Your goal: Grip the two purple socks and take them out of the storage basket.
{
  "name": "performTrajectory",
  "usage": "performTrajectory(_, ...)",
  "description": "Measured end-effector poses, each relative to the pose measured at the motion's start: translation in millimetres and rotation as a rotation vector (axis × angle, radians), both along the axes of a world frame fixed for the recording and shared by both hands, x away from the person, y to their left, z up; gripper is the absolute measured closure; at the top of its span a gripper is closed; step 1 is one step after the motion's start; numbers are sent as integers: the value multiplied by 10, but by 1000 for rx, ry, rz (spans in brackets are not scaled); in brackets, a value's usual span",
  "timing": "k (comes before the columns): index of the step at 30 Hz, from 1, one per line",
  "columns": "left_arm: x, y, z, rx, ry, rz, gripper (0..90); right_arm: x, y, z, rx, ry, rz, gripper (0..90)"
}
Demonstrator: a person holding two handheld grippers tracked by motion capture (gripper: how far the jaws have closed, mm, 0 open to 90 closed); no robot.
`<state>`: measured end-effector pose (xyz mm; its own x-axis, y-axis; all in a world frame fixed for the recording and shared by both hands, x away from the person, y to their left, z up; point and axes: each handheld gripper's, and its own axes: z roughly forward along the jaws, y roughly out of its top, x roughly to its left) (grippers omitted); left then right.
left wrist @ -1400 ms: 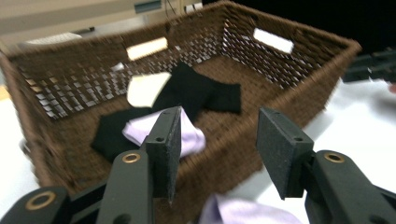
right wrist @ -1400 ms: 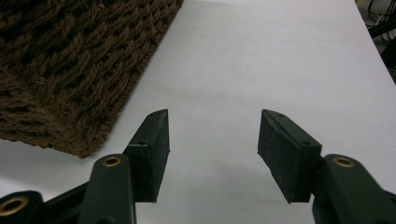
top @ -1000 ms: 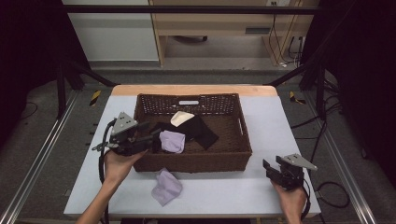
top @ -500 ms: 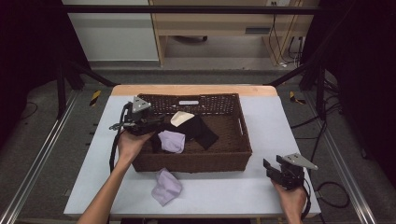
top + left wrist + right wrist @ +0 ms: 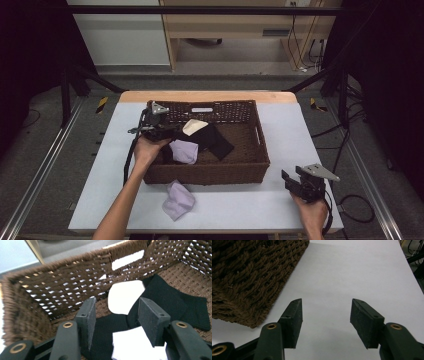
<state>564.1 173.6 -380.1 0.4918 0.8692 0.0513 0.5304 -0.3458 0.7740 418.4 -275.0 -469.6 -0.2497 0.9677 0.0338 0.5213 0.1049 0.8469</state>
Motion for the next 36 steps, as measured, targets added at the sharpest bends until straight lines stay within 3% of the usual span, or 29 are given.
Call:
performTrajectory(8, 122, -51, -51, 35, 53, 27, 480, 13, 17, -7, -2, 7, 3, 434)
performTrajectory(12, 157, -83, -91, 41, 71, 10, 491, 19, 21, -11, -10, 9, 3, 431)
performTrajectory(14, 155, -120, -123, 92, 88, 0, 491, 18, 22, -12, -9, 9, 5, 428)
performTrajectory(21, 125, -202, -208, 181, 131, -32, 487, 20, 33, -17, -9, 12, 7, 427)
performTrajectory(30, 141, -234, -267, 216, 198, -39, 494, 19, 37, -20, -11, 15, 11, 422)
performTrajectory(36, 170, -253, -327, 242, 274, -44, 500, 24, 35, -25, -13, 18, 12, 419)
